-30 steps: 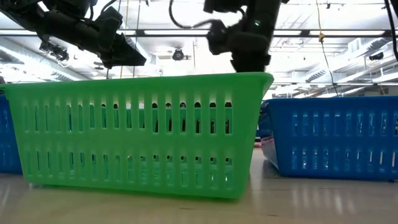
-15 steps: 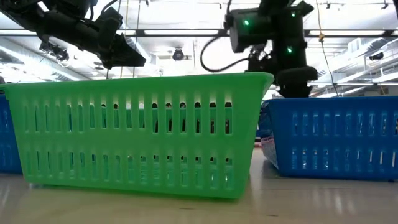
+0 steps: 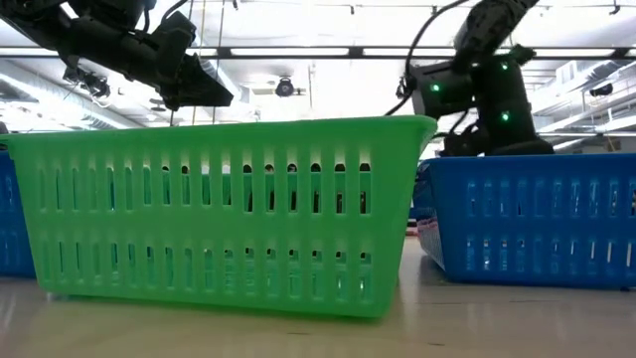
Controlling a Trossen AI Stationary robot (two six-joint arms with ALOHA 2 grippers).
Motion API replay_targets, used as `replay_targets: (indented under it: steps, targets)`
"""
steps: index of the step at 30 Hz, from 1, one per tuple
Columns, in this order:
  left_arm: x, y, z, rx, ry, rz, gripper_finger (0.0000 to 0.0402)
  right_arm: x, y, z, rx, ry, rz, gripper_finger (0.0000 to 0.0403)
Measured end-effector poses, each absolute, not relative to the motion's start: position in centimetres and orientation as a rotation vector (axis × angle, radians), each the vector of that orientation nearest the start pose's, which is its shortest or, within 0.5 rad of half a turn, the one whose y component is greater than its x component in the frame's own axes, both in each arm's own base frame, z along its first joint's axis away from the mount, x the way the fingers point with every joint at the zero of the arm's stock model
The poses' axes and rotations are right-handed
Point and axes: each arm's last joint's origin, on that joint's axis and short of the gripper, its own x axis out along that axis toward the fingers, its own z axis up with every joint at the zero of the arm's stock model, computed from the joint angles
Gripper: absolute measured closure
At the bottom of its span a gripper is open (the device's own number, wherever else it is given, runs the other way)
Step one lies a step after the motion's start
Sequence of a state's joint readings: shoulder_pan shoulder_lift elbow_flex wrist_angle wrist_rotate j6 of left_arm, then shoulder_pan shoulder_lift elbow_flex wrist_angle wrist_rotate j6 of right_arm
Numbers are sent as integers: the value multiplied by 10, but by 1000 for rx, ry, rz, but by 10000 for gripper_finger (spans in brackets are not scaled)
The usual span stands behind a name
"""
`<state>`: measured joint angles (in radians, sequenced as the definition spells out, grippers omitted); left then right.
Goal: Sort crayons
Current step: Put the black crayon into the black bin
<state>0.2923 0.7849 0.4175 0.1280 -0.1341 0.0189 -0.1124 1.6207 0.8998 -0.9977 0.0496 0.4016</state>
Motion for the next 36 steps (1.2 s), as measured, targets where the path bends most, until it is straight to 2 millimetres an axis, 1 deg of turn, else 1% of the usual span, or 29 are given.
replay_targets:
  steps: [4, 13, 22, 26, 28, 31, 36]
  targets:
    - [168, 55, 235, -1, 244, 422, 260, 238, -31, 148, 385, 1642, -430, 330]
    - [169, 55, 235, 0, 244, 422, 260, 230, -29, 131, 405, 1623, -391, 334]
    - [169, 55, 235, 0, 244, 422, 260, 229, -30, 130, 411, 1623, -391, 389]
    - [169, 55, 235, -1, 244, 422, 260, 228, -32, 130, 423, 1622, -395, 393]
    - [169, 55, 235, 0, 244, 422, 260, 229, -33, 131, 426, 1625, -400, 391]
    - [168, 55, 235, -1, 245, 422, 260, 232, -34, 139, 410, 1628, -418, 390]
    - [168, 55, 235, -1, 245, 422, 260, 239, -36, 160, 404, 1588, -421, 390]
